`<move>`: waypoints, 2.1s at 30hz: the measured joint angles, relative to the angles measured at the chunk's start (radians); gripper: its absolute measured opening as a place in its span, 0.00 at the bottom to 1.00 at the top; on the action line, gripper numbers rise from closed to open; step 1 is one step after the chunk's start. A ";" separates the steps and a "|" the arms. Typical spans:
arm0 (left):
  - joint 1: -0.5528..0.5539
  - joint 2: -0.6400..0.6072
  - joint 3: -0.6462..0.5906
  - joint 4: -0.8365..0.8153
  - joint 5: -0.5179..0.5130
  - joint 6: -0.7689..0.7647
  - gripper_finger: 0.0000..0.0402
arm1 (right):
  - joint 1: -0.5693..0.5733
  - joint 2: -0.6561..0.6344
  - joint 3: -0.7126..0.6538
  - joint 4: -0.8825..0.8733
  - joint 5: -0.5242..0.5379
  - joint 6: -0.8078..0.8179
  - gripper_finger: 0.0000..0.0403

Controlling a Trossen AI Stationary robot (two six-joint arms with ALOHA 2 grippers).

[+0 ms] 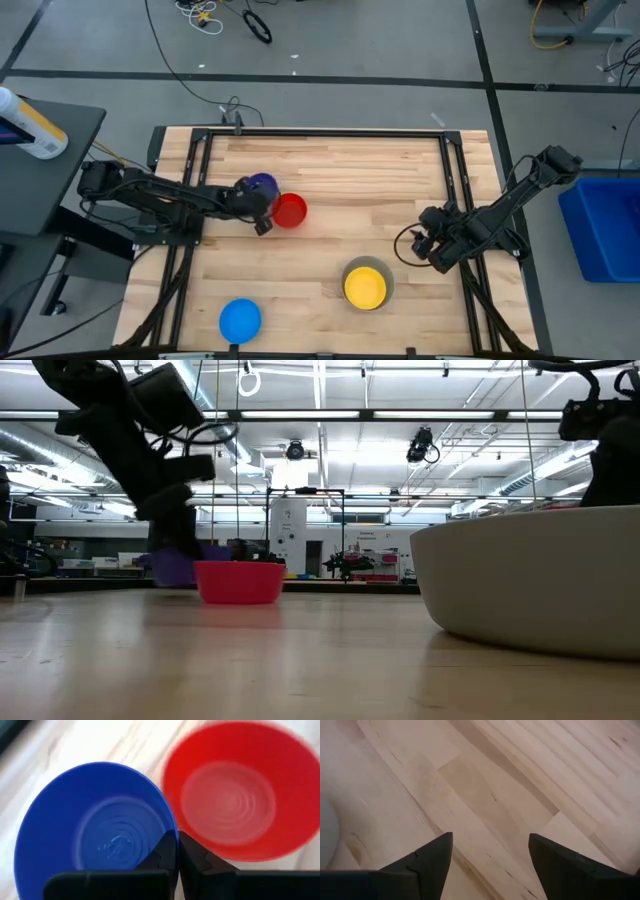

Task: Nest bowls inside each other
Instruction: Stack the dark blue bowl on the yellow bowl

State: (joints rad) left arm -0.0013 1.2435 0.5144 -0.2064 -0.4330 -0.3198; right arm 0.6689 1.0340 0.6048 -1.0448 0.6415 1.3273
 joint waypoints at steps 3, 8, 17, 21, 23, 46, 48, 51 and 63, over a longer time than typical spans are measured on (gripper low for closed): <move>-0.001 0.000 0.022 0.066 -0.043 0.063 0.02 | 0.000 0.000 0.000 0.027 0.000 0.000 0.68; 0.000 0.000 0.110 0.002 -0.160 0.131 0.02 | 0.000 0.000 0.000 0.064 0.000 0.000 0.68; -0.148 0.000 0.220 0.109 -0.073 0.264 0.02 | 0.000 0.000 0.000 0.133 0.000 -0.004 0.62; -0.260 0.045 0.235 0.231 -0.026 0.312 0.01 | 0.000 0.000 0.000 0.128 0.001 -0.039 0.59; -0.300 0.099 0.260 0.294 0.020 0.332 0.01 | 0.000 0.000 0.000 0.117 0.010 -0.029 0.58; -0.370 0.593 0.757 0.116 0.138 0.456 0.01 | 0.923 -0.426 -0.090 0.146 0.785 -0.231 0.57; -0.370 0.593 0.757 0.117 0.139 0.454 0.01 | 1.031 -0.430 -0.147 0.234 0.886 -0.249 0.57; -0.370 0.593 0.757 0.120 0.139 0.453 0.01 | 1.147 -0.420 -0.220 0.351 0.926 -0.265 0.59; -0.372 0.593 0.757 0.126 0.142 0.449 0.01 | 1.114 -0.379 -0.260 0.860 0.859 -0.444 0.64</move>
State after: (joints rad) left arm -0.3732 1.8362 1.2713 -0.0803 -0.2910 0.1292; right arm 1.7826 0.6545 0.3450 -0.1844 1.5008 0.8833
